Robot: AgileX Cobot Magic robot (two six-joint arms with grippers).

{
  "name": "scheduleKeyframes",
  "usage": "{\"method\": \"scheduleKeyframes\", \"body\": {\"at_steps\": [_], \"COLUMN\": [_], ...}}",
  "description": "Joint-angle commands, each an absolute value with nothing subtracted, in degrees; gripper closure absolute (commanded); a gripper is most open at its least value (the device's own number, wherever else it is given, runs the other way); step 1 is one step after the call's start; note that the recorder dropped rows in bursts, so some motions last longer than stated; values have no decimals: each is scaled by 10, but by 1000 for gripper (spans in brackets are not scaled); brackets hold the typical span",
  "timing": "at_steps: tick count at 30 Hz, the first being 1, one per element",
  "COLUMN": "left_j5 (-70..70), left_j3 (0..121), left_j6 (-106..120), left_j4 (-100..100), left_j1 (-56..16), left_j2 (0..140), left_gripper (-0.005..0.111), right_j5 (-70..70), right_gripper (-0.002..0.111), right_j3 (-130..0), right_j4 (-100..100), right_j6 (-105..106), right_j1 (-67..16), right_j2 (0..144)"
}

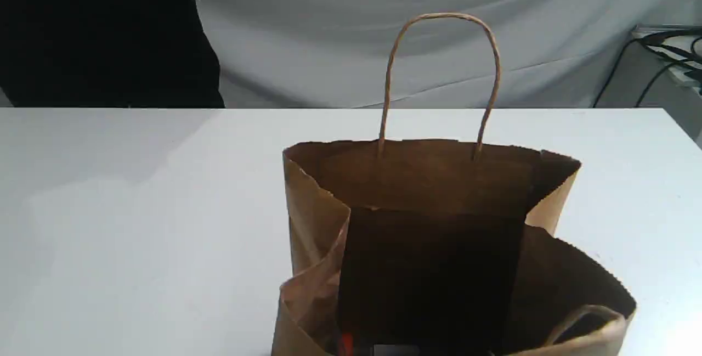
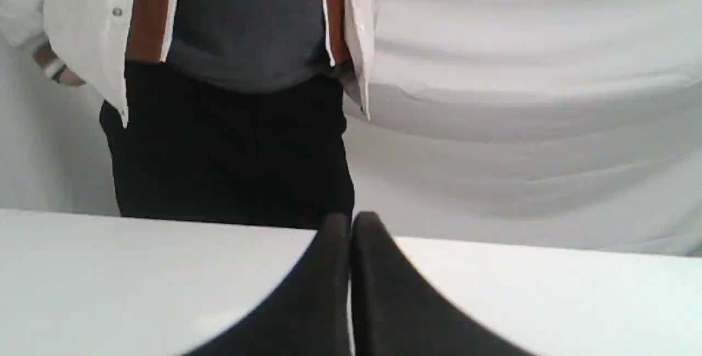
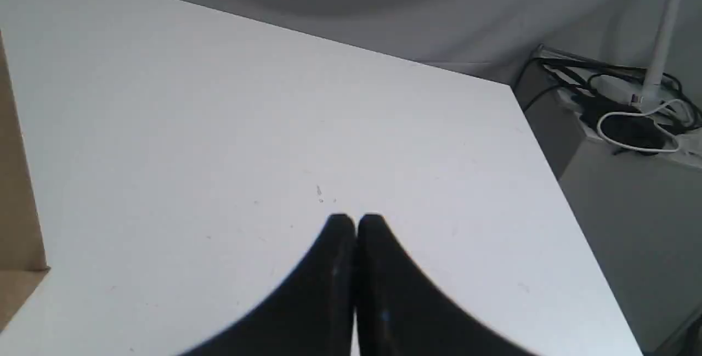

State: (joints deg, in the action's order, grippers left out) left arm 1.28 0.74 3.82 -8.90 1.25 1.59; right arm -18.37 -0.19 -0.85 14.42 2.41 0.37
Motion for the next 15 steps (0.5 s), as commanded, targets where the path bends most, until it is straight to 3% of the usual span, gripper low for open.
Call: {"method": "scheduleKeyframes", "body": {"at_steps": [1,15], "left_j5": [12,31], "left_j3": [0,0], "left_j6": [14,15], "left_j4": [-66,-19], "left_j1": [13,13], "left_j2": [16,16], "left_gripper": [107,107], "right_j5": [-182,-182], "right_gripper": [108,108], "right_j3": [0,0], "right_j4": [-4,-4], "right_j6": [144,144], "right_j1": [28,28], "right_j2": [0,0]}}
